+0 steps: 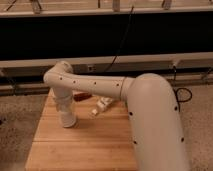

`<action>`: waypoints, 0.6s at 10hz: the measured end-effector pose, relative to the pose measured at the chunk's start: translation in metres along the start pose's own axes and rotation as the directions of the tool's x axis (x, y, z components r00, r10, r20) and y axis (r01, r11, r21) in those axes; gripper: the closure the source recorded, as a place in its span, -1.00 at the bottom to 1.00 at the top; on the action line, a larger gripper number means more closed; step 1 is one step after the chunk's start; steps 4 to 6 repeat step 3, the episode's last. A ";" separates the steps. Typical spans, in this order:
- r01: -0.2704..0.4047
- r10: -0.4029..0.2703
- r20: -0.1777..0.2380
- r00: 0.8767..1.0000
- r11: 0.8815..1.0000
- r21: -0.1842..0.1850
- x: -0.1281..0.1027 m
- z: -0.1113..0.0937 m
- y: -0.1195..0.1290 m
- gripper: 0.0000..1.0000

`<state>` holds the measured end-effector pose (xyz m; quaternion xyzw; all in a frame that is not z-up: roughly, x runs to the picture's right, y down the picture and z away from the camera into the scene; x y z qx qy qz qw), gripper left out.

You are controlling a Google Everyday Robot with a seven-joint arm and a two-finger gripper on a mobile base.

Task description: Place the ceramic cup over the eraser

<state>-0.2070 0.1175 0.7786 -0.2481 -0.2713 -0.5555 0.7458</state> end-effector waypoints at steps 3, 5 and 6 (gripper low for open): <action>-0.025 0.025 -0.009 1.000 0.999 0.022 -0.003 -0.009 0.010 -0.46; -0.025 0.025 -0.009 1.000 0.999 0.022 -0.003 -0.009 0.010 -0.46; -0.025 0.025 -0.009 1.000 0.999 0.022 -0.003 -0.009 0.010 -0.46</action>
